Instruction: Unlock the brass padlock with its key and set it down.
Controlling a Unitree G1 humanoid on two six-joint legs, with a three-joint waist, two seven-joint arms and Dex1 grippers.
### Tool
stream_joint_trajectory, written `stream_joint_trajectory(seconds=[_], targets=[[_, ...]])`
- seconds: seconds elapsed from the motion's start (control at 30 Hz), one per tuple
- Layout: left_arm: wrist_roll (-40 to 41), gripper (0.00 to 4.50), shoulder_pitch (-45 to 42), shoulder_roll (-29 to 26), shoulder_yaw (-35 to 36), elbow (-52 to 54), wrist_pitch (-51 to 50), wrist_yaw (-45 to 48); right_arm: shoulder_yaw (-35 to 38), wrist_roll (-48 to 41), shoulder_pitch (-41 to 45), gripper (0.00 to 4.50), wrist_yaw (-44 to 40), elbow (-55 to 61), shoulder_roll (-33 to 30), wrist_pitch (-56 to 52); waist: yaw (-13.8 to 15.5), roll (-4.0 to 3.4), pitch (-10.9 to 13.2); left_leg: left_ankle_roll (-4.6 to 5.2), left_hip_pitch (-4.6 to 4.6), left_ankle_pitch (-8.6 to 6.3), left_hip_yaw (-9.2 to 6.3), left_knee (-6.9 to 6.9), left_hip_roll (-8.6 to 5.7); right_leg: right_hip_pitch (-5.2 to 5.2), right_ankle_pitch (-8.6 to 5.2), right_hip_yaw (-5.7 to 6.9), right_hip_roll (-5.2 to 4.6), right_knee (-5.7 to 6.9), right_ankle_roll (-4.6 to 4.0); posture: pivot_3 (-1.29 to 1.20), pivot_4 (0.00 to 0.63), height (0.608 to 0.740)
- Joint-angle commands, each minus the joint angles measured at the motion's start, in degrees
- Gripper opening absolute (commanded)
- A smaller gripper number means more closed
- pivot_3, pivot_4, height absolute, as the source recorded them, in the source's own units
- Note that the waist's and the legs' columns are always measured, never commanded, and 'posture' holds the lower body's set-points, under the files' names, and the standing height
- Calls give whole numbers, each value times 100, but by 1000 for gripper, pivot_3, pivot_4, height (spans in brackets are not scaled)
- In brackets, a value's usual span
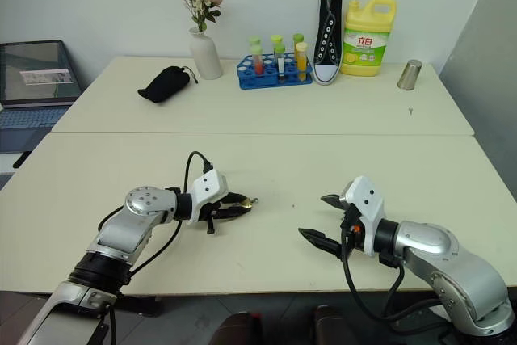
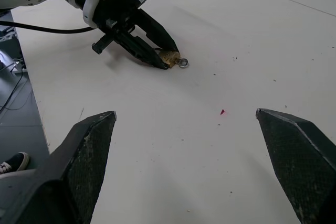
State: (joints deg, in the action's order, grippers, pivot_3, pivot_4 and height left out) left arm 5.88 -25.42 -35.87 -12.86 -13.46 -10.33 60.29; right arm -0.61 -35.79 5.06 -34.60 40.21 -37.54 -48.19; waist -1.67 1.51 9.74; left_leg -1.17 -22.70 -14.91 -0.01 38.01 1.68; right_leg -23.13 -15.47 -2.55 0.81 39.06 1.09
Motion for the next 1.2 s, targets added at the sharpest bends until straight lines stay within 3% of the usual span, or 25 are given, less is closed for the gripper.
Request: stream_joint_trajectory(seconds=[0.03, 0.33, 0.57, 0.7, 0.8, 0.93, 1.2], targets=[[-210, 966, 152, -137, -188, -64, 202, 244, 238, -27, -61, 4500, 74, 248, 0, 180, 0, 0, -2, 0, 0, 0, 1, 0, 0, 0, 0, 0, 0, 0, 0, 0, 150, 740], [67, 966, -370, 333, -148, 42, 1656, 806, 378, 364, -636, 4500, 406, 656, -6, 610, 26, 16, 8, 0, -24, 0, 1, -1, -4, -13, -1, -2, -4, -12, 0, 0, 150, 740], [10, 966, -1205, 925, -262, -341, 3592, 968, 781, 562, -1430, 4500, 696, 860, 267, 1013, 82, 16, 7, 0, -23, 0, 10, 1, -6, -11, -1, -1, 1, -12, 1, 0, 150, 740], [-615, 966, -1602, 1040, -246, -1076, 6333, 509, 1138, 95, -1587, 4500, 662, 921, 417, 941, 21, 17, 8, 0, -18, 0, 9, -2, -3, -11, -1, -5, 5, -11, 1, 0, 150, 740], [-1025, 966, -1776, 1036, -254, -1564, 7505, 102, 1182, -135, -1470, 4500, 689, 899, 437, 822, 19, 18, 8, 0, -19, 0, 8, -2, -3, -10, 0, -9, 4, -10, 0, 0, 150, 740], [-1420, 966, -1659, 914, -262, -1599, 7886, -423, 929, -187, -1032, 4500, 622, 665, 393, 802, 3, 18, 9, 0, -17, 0, 9, -1, -5, -8, 0, -6, 3, -10, 2, 0, 150, 740], [-1726, 966, -943, 547, -130, -430, 7566, -1134, 628, -996, -88, 4500, 366, 16, 545, 329, 1, 18, 9, 0, -18, 0, 3, -3, -2, -8, 1, -5, -1, -10, 1, 0, 150, 740]])
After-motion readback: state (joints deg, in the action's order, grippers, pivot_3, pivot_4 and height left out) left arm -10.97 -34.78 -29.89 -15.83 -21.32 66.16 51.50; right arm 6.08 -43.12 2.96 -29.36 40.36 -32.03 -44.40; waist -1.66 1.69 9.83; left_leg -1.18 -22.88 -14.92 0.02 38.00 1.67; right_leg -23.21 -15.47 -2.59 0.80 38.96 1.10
